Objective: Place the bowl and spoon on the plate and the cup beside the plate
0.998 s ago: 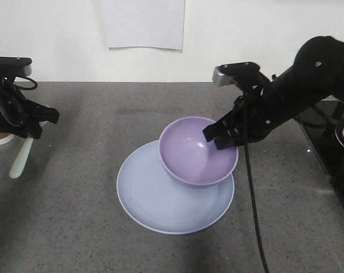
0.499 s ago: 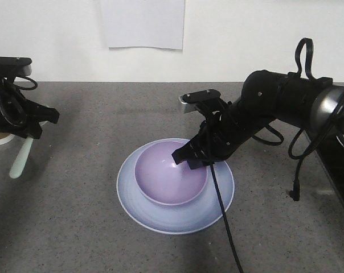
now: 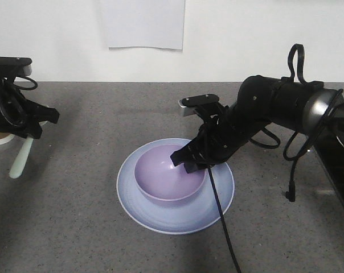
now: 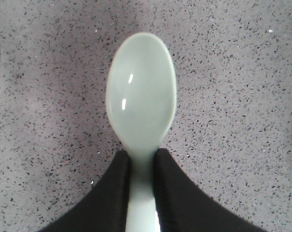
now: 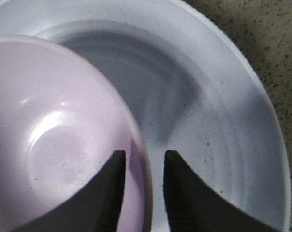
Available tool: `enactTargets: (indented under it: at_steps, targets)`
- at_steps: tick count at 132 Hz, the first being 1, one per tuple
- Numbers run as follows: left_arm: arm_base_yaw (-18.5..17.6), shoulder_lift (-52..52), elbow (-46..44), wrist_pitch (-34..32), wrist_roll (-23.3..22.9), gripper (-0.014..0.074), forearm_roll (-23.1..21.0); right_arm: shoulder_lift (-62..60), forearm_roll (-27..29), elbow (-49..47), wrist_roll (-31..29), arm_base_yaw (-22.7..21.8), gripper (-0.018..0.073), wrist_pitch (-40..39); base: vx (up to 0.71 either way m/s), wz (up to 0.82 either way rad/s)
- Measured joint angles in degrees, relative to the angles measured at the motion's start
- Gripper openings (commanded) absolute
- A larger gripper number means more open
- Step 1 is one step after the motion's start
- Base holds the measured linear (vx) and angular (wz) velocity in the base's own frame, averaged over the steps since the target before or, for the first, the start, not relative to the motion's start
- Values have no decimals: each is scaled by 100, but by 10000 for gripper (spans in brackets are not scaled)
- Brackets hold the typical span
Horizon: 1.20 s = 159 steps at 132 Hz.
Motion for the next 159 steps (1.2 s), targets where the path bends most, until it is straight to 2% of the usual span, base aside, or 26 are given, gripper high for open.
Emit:
enactTargets:
  at_steps: [15,45,104,121,159]
  targets:
    - [0,0,0,0,0,-8,0,0,-7,0,34,0,319,-12,0,0]
    - [0,0,0,0,0,-8,0,-129,-259,0,264,0,318,-19,0,0]
    - [0,0,0,0,0,-8,0,-1462,-1848,0,1531,-57,302,-157,0,0]
    - [0,0,0,0,0,-8,0,-1717,-2023,0,1690,-393,267,-13,0,0]
    - [0,0,0,0,0,-8,0,-2075,-2165,0,1715,-1569,123,407,0,0]
